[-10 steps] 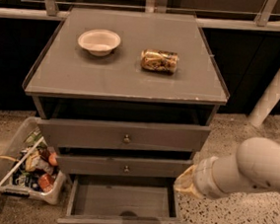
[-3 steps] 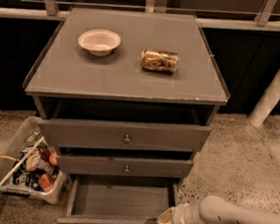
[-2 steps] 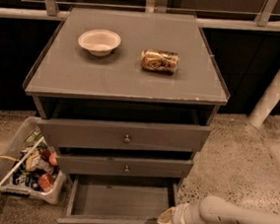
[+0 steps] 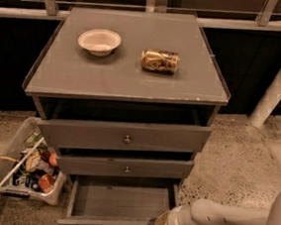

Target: Close bottom drawer

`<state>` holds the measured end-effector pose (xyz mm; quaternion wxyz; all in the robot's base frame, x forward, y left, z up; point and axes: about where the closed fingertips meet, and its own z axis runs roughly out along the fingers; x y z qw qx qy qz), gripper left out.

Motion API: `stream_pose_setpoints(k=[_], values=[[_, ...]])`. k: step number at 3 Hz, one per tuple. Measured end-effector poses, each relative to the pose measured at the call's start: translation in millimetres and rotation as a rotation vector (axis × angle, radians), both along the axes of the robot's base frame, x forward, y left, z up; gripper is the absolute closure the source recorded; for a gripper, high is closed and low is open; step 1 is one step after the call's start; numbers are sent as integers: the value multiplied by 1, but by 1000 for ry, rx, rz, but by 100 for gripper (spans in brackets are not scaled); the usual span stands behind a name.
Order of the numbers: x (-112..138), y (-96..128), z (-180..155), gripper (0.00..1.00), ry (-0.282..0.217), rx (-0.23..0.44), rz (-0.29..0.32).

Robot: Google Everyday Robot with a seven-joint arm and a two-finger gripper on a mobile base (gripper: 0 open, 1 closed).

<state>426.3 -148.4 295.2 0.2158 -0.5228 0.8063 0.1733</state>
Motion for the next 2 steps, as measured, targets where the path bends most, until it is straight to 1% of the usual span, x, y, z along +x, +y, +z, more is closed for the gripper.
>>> stream_pose_setpoints(k=[1,2], values=[[5,-5,-39,100,-10,-7,-1],[3,-8,-74,100,-15,24,25]])
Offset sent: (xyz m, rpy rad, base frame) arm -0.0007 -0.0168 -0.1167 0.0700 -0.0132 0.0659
